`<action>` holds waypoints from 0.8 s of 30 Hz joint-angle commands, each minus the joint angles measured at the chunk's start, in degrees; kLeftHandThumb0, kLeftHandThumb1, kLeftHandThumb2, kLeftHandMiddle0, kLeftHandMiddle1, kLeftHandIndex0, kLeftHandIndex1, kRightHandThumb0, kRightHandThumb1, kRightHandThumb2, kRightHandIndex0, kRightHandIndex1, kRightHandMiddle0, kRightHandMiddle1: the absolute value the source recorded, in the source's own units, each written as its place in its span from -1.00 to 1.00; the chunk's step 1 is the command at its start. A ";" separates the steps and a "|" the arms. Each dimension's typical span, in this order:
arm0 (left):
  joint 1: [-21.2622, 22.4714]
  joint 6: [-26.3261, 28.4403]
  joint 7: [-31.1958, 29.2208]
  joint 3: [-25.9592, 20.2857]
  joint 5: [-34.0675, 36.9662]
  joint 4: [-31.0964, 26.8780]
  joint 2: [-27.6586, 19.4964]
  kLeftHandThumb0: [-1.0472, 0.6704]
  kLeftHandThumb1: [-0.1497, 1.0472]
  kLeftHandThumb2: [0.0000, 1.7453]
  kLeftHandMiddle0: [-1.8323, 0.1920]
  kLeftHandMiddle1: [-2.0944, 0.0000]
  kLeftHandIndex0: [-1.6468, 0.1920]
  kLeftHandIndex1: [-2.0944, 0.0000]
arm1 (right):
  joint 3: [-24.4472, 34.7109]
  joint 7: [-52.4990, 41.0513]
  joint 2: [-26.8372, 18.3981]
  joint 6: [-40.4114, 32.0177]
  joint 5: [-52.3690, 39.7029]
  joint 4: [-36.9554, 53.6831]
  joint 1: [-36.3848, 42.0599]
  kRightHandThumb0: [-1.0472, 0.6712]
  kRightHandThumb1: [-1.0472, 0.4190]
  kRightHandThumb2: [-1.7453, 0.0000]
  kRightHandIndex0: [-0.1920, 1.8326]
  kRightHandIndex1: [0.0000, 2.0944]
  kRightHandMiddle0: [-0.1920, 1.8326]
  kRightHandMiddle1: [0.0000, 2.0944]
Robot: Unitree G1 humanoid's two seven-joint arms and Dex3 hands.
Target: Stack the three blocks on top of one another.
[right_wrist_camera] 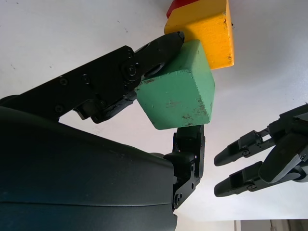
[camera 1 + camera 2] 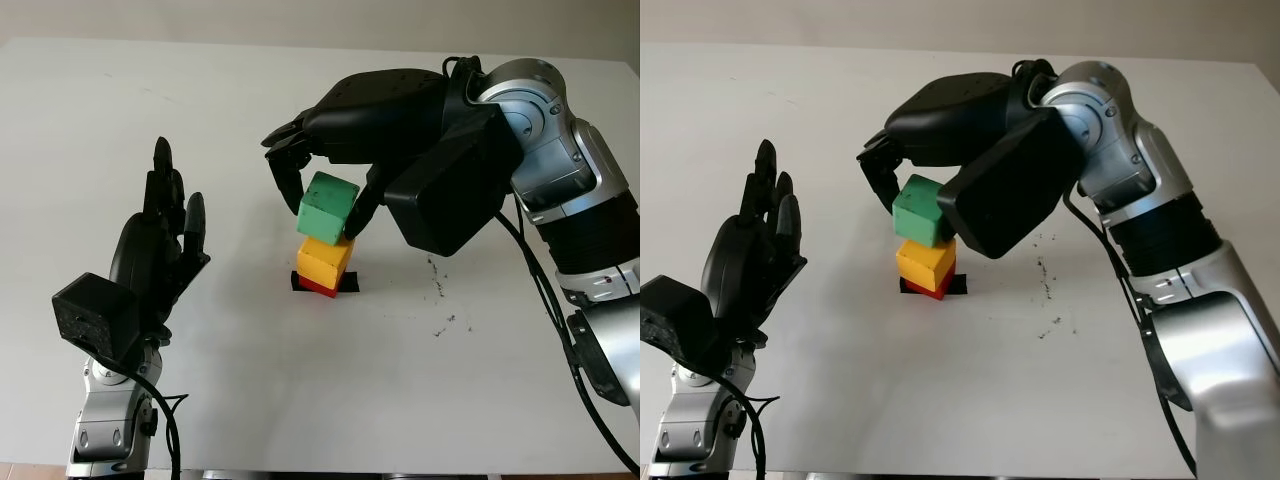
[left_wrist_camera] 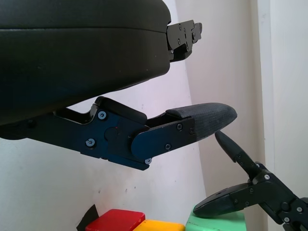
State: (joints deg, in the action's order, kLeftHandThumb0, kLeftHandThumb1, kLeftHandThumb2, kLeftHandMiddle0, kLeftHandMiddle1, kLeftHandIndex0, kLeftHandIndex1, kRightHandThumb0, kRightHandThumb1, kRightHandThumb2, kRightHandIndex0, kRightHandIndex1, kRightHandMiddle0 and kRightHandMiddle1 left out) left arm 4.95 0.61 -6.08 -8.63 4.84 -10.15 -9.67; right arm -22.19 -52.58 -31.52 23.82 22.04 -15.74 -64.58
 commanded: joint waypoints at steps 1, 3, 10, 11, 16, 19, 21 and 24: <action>-0.39 -0.45 -0.09 -0.03 0.20 0.24 0.02 -0.64 1.00 -0.21 1.00 1.00 1.00 1.00 | 0.88 0.07 -0.29 -0.11 -0.37 0.89 -1.10 -0.24 -0.84 0.94 -0.62 -0.97 -0.40 0.31; -0.32 -0.64 -0.28 0.02 0.27 0.37 -0.05 -0.63 1.00 -0.21 1.00 1.00 1.00 1.00 | 0.98 -0.35 -0.39 -0.43 -0.58 1.26 -1.30 -0.24 -0.84 0.94 -0.65 -0.98 -0.39 0.32; 0.01 -1.00 -0.30 0.20 0.05 0.94 0.01 -0.63 1.00 -0.21 1.00 1.00 1.00 1.00 | 1.34 -3.03 -0.85 -1.06 -2.73 2.21 -1.71 -0.24 -0.82 0.94 -0.57 -0.94 -0.39 0.38; 0.04 -1.02 -0.13 0.23 -0.01 1.01 0.15 -0.62 1.00 -0.21 1.00 1.00 1.00 1.00 | 1.50 -3.26 -0.86 -1.71 -2.91 2.72 -1.51 -0.24 -0.82 0.94 -0.60 -0.95 -0.39 0.38; -0.22 -0.44 0.08 0.55 -0.22 0.42 0.22 -0.62 1.00 -0.20 1.00 1.00 1.00 1.00 | 1.70 -4.39 -1.01 -3.01 -3.48 4.28 -0.98 -0.24 -0.82 0.94 -0.61 -0.95 -0.40 0.41; -0.46 -0.35 0.39 0.69 -0.60 0.12 0.27 -0.63 1.00 -0.20 1.00 1.00 1.00 1.00 | 1.81 -5.09 -1.23 -3.84 -3.87 5.08 -0.65 -0.24 -0.82 0.94 -0.63 -0.96 -0.43 0.41; -0.64 -0.35 0.69 0.66 -0.58 -0.09 0.47 -0.63 1.00 -0.20 1.00 1.00 1.00 1.00 | 1.79 -5.26 -1.48 -3.61 -3.94 5.16 -0.46 -0.24 -0.81 0.94 -0.65 -0.97 -0.43 0.41; -0.75 -0.30 0.92 0.66 -0.56 -0.22 0.67 -0.62 1.00 -0.20 1.00 1.00 1.00 1.00 | 1.87 -5.25 -1.56 -4.49 -3.76 5.46 -0.10 -0.25 -0.82 0.94 -0.67 -0.97 -0.43 0.42</action>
State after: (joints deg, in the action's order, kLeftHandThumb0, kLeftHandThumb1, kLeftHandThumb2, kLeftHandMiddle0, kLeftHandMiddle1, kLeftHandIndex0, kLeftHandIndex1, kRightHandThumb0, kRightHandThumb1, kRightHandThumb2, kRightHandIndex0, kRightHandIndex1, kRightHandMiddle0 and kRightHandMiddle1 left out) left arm 4.90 0.41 -5.41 -8.05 4.20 -9.30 -9.28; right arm -21.32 -57.68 -32.22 19.75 18.68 -11.27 -64.58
